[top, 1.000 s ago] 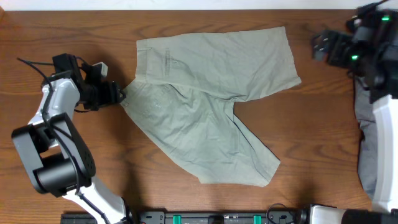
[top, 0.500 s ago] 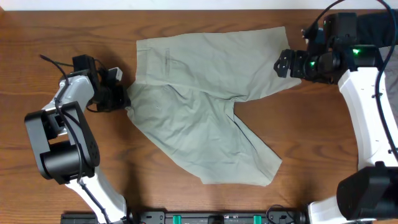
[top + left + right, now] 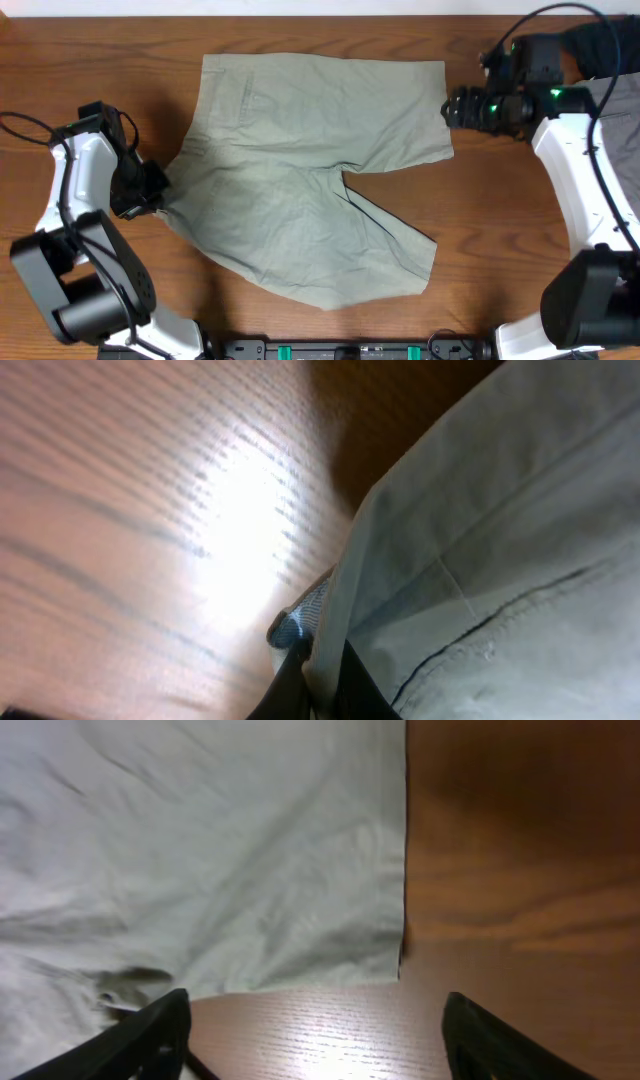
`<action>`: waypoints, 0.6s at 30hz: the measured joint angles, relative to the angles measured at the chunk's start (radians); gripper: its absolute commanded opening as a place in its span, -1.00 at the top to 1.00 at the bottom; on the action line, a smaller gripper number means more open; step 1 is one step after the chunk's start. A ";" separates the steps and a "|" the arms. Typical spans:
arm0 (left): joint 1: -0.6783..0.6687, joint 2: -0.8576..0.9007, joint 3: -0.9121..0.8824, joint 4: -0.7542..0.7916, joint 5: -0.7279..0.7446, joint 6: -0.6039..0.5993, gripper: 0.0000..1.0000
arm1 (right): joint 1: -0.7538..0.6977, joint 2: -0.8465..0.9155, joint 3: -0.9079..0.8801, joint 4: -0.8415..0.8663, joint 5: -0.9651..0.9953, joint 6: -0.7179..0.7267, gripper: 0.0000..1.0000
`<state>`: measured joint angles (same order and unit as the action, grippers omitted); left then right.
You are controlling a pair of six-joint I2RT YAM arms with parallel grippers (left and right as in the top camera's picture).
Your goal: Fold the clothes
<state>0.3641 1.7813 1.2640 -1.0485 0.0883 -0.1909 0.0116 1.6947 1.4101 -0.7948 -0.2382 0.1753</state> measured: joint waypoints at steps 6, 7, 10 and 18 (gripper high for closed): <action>-0.002 -0.040 0.000 -0.019 -0.014 -0.016 0.83 | 0.000 0.074 -0.112 0.018 0.000 0.014 -0.57; -0.002 -0.040 0.000 -0.019 -0.016 -0.016 0.76 | 0.000 0.092 -0.127 0.026 0.000 0.015 -0.47; -0.002 -0.040 0.000 -0.028 -0.024 -0.023 0.66 | 0.000 0.141 -0.154 0.051 0.000 0.021 -0.31; -0.001 -0.040 0.000 -0.054 -0.070 -0.023 0.00 | 0.018 0.168 -0.160 0.238 -0.016 0.000 0.71</action>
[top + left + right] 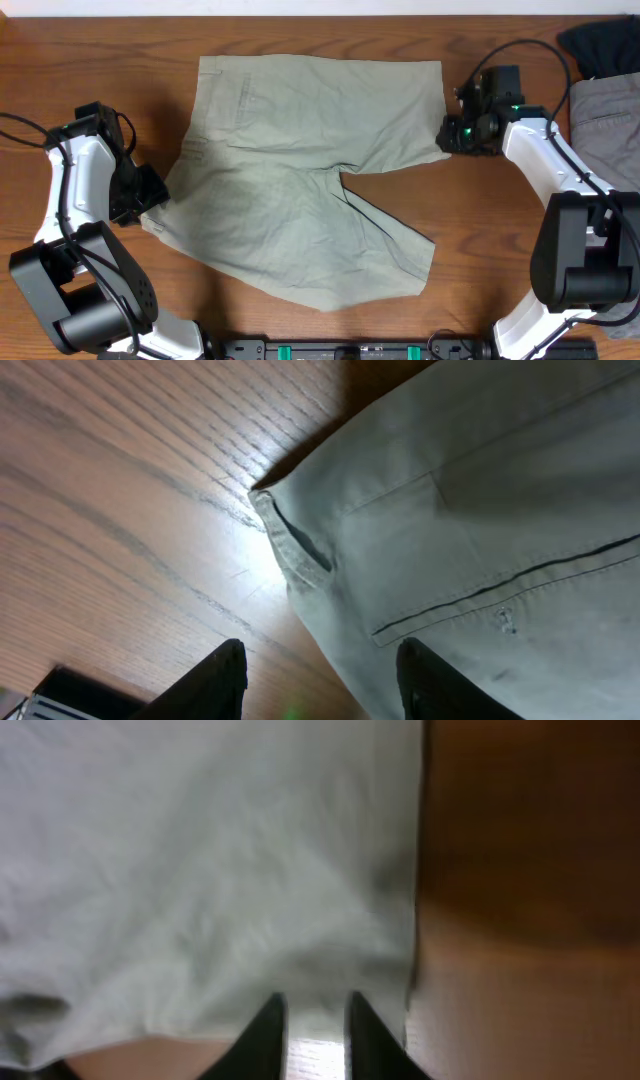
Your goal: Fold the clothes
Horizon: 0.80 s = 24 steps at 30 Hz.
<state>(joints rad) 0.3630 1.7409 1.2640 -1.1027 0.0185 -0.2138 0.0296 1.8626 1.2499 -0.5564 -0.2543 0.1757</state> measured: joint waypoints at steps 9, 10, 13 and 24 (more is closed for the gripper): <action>-0.001 -0.014 0.000 0.047 0.118 0.059 0.80 | 0.064 0.132 0.002 0.347 -0.200 0.011 0.81; -0.003 -0.022 0.000 0.050 0.130 0.065 0.81 | 0.077 0.163 0.002 0.369 -0.214 0.018 0.84; -0.012 -0.056 0.000 0.053 0.151 0.089 0.82 | 0.112 0.248 0.002 0.402 -0.244 0.032 0.90; -0.135 -0.212 0.000 0.147 0.247 0.151 0.72 | 0.117 0.343 0.052 0.609 -0.177 0.105 0.84</action>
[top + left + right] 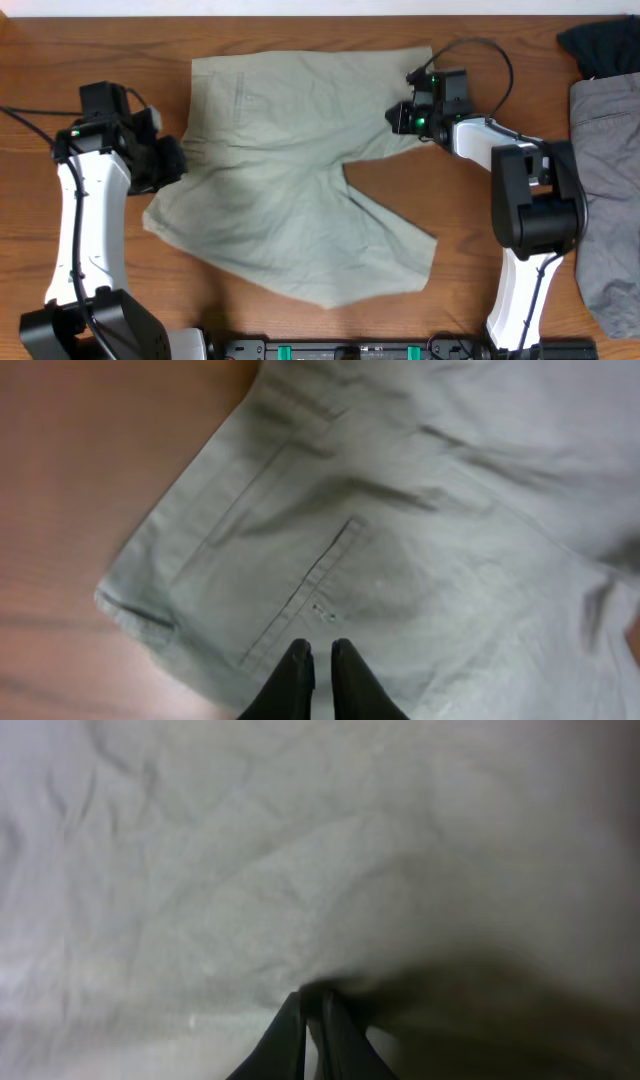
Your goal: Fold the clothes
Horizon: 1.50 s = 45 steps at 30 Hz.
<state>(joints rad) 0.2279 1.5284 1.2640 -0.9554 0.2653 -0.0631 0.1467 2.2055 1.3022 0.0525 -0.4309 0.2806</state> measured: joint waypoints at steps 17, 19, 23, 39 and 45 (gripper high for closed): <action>-0.202 -0.006 0.000 0.129 0.076 0.015 0.00 | -0.071 0.277 0.428 0.051 -0.107 0.031 -0.24; -0.202 -0.006 0.000 0.126 0.076 0.015 0.00 | -0.083 0.255 0.429 -0.013 -0.144 0.022 -0.29; -0.202 -0.006 0.000 0.115 0.076 0.015 0.00 | -0.146 0.127 0.423 -0.248 -0.179 -0.023 -0.36; -0.202 -0.006 -0.001 -0.035 0.076 0.016 0.00 | -0.231 -0.542 0.451 -1.125 -0.026 -0.158 -0.56; -0.202 -0.006 -0.001 -0.050 0.076 0.022 -0.01 | -0.196 -0.510 0.316 -1.250 0.112 -0.122 -0.62</action>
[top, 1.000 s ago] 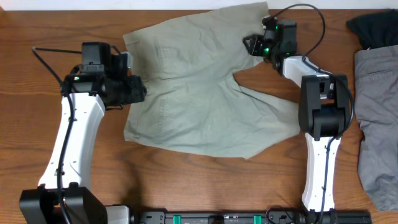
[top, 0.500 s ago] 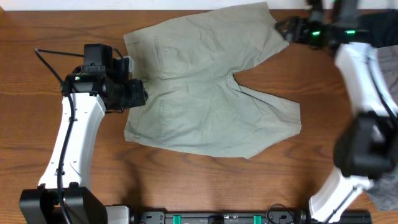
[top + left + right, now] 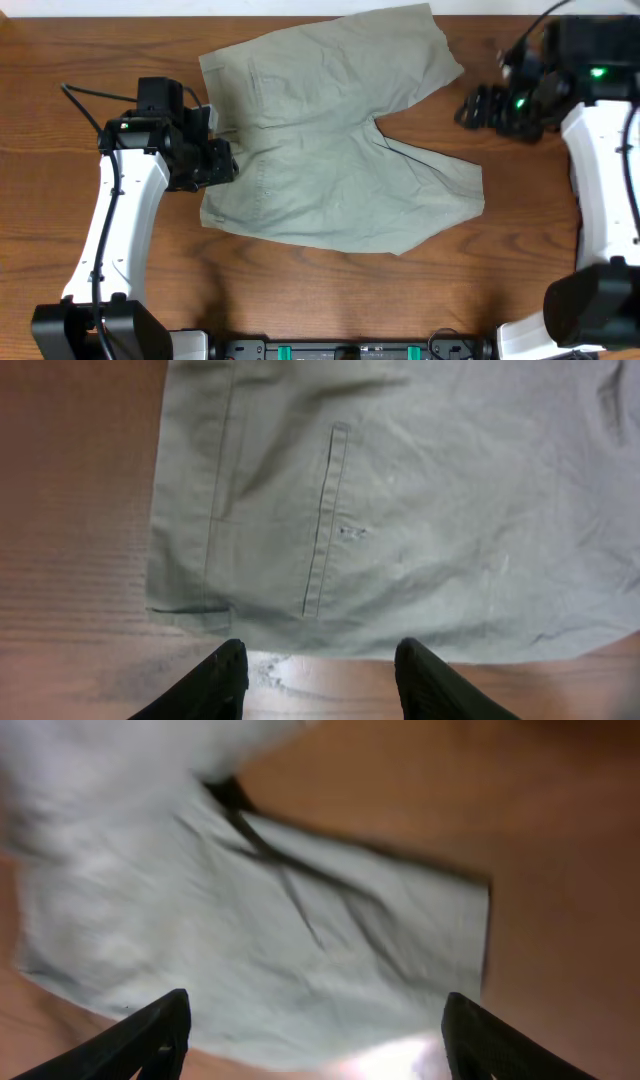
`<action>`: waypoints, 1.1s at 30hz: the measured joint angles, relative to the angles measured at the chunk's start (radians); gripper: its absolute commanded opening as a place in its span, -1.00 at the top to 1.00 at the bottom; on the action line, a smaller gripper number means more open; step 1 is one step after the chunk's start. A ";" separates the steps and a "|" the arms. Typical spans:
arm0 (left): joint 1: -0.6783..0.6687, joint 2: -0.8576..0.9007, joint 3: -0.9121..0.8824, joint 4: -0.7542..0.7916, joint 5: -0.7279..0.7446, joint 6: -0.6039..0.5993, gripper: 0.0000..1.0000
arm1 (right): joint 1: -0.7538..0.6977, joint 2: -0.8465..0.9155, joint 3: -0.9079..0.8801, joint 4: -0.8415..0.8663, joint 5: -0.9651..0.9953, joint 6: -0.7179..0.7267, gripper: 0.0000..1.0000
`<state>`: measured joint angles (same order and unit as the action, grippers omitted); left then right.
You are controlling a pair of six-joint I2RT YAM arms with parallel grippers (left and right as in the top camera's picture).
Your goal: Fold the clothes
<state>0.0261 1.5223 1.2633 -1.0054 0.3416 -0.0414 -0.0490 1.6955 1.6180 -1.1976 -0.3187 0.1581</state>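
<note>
Pale green shorts (image 3: 330,150) lie flat on the wooden table, waistband to the left, one leg reaching up-right toward the back edge, the other lying to the right. My left gripper (image 3: 215,162) is open at the lower left waistband corner; in its wrist view the left gripper (image 3: 320,672) spans bare wood just below the shorts (image 3: 400,510), whose back pocket seam shows. My right gripper (image 3: 476,106) is open, off the cloth between the two leg ends; in its wrist view the right gripper (image 3: 320,1042) hovers over the blurred lower leg of the shorts (image 3: 300,950).
The table (image 3: 80,270) is brown wood, with its back edge (image 3: 150,12) against a white strip. A black rail (image 3: 350,350) runs along the front edge. The upper leg's hem lies close to the back edge.
Both grippers were shut, the right on the upper leg's hem. Now both are open. The shorts sit further right and turned, upper leg angled up-right. The right gripper is off the cloth.
First my left gripper was shut on the waistband corner and the right stood open by the upper leg's hem. Then the left was open and the right closing on the hem. Then both were shut, the shorts shifted. Now both are open and the shorts lie turned.
</note>
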 measured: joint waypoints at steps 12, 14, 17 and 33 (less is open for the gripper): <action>0.000 0.000 0.000 -0.018 0.000 0.040 -0.02 | -0.078 0.009 -0.534 0.225 -0.012 0.095 -0.64; 0.000 0.000 0.000 -0.013 0.000 0.044 -0.02 | -0.079 0.011 -0.589 0.266 -0.036 0.106 -0.64; 0.000 0.000 0.000 0.000 0.000 0.047 -0.02 | -0.078 0.011 -0.665 0.365 -0.064 0.142 -0.60; 0.000 0.000 0.000 0.024 0.000 0.050 -0.03 | -0.074 0.000 -0.730 0.404 -0.254 0.190 0.97</action>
<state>0.0261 1.5223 1.2633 -0.9817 0.3412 0.0082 -0.1230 1.6955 0.8879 -0.7940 -0.5728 0.3485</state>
